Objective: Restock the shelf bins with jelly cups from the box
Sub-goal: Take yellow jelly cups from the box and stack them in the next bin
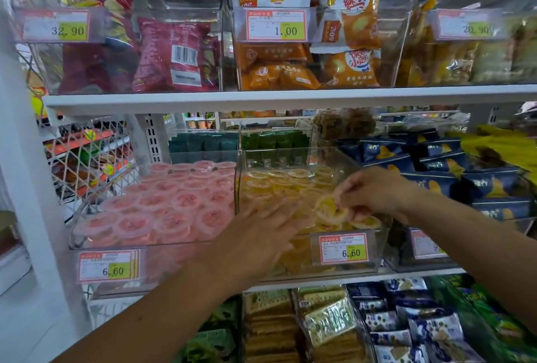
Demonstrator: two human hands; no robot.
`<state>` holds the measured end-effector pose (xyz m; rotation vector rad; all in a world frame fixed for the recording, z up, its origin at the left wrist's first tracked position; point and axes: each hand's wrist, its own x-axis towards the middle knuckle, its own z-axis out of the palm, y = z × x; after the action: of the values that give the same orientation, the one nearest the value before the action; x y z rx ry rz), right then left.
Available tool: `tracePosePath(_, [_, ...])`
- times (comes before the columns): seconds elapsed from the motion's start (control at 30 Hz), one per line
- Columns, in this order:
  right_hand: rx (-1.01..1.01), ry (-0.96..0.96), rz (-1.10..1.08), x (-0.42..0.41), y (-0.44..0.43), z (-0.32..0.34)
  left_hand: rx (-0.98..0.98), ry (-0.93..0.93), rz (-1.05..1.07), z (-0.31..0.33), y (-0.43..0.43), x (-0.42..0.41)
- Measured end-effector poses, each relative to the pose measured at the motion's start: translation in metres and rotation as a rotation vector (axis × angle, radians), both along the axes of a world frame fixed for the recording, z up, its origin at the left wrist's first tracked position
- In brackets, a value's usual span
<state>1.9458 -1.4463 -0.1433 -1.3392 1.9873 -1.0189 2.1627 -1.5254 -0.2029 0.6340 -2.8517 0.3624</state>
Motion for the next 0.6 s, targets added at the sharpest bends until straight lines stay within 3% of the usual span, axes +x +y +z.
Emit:
tracePosePath(0.33, [-0.036,-0.086,0.044,-0.001,-0.001,-0.014,0.010,-0.047,0.029,0.010,-0.013,0.003])
tracePosePath(0.6, [-0.086,0.016,0.089,0.001,0.002,-0.021,0.045,-0.039,0.023,0.017,-0.009,0.002])
